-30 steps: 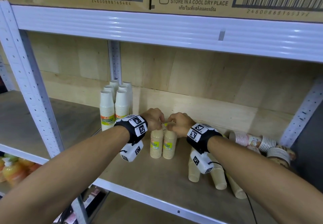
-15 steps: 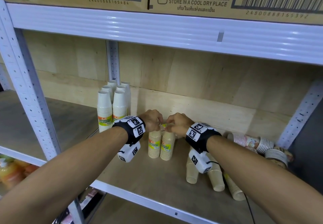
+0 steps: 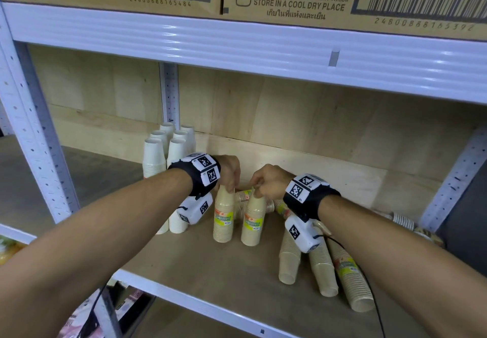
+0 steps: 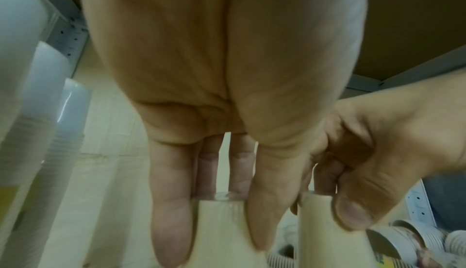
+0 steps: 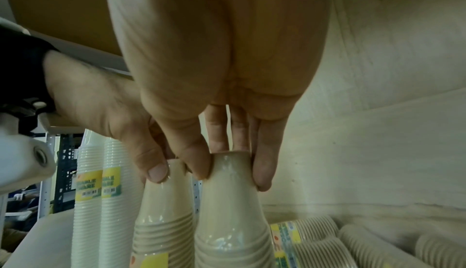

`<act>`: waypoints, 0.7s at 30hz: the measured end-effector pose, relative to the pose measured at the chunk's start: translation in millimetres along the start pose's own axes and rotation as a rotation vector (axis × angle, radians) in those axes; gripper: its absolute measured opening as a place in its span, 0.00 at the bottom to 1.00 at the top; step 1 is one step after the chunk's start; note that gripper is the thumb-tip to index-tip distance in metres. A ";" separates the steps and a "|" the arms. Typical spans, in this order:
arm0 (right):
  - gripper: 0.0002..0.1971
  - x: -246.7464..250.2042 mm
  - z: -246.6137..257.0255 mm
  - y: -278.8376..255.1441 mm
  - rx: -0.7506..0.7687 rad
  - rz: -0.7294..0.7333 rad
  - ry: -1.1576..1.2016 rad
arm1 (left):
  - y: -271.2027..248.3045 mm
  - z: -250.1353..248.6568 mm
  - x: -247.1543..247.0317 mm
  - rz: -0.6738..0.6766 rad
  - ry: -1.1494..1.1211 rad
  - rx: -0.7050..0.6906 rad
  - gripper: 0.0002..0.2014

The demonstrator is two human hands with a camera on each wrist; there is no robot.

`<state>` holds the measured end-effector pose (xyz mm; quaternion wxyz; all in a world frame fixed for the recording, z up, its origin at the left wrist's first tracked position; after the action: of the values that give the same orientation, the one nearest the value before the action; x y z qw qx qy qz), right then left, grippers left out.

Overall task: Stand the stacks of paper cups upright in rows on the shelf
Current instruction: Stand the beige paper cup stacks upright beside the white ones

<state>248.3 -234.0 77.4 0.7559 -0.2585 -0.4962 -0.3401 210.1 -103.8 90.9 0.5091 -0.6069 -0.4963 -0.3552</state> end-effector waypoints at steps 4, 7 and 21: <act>0.14 27.0 4.6 8.1 0.012 -0.056 0.028 | -4.3 -12.0 25.2 -0.005 -0.009 -0.030 0.08; 0.14 47.7 9.9 15.5 0.039 -0.111 0.036 | 0.8 -11.7 43.0 -0.130 -0.013 -0.031 0.10; 0.15 41.8 -2.5 82.1 0.069 -0.252 0.115 | 54.0 5.4 55.6 -0.435 -0.034 0.143 0.13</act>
<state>324.6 -194.5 110.8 0.7429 -0.1481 -0.4921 -0.4290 276.0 -84.5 127.3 0.4538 -0.4541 -0.6477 -0.4102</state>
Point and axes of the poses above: each hand's wrist, its own y-axis towards the middle knuckle, its own x-axis out of the back of the hand, z = x × y, the point moved 5 cm from there along y, towards the middle knuckle, and after that the axes turned 3 degrees about -x, right-handed, at the moved point
